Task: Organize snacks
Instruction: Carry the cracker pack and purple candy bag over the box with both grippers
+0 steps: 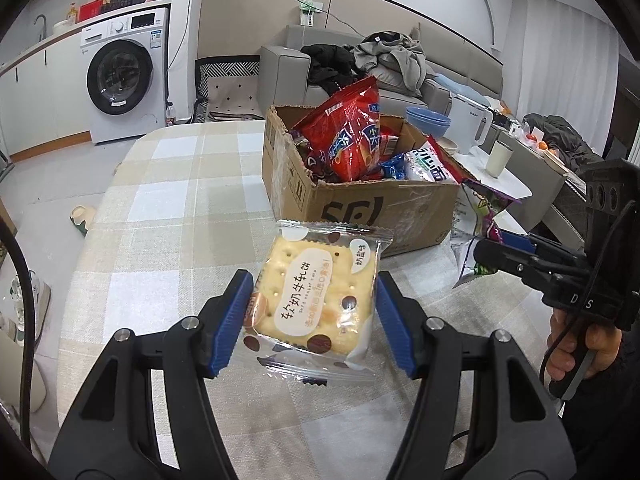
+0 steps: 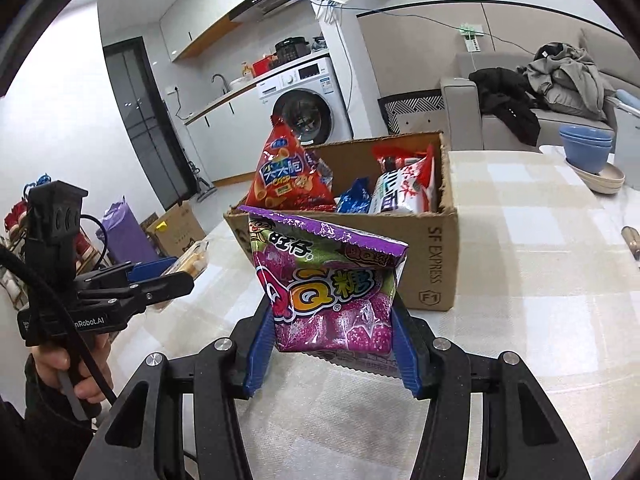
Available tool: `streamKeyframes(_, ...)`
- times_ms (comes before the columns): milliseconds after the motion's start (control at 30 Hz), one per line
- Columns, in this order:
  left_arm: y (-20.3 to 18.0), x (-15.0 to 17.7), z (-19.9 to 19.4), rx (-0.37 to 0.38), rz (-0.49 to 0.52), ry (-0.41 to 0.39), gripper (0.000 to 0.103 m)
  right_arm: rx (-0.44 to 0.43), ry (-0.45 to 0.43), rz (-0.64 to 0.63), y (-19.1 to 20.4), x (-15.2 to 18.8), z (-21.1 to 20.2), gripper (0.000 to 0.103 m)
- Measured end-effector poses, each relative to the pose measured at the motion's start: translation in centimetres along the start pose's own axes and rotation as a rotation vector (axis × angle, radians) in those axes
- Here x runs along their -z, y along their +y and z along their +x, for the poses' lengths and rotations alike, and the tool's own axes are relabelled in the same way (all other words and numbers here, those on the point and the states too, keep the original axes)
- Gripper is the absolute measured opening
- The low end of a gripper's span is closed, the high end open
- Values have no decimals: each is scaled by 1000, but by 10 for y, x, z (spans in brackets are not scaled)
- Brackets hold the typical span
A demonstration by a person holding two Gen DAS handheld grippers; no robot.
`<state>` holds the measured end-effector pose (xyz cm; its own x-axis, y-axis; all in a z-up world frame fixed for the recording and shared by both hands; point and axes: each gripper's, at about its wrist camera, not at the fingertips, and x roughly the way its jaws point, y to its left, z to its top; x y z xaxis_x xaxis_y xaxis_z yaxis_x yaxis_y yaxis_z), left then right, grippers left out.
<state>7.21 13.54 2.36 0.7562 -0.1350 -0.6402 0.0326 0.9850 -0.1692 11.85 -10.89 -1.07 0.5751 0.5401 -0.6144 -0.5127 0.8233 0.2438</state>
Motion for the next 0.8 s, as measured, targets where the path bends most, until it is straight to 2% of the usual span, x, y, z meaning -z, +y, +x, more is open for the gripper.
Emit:
streamKeyframes(467,-5,-14,-18,-14,-8,-72,60,26,-81,30,-8,-11,-23,53)
streamKeyframes(800,-9,-45,-23,-14,-32,-143,60,54,-125,21,-5,-31,-27,53)
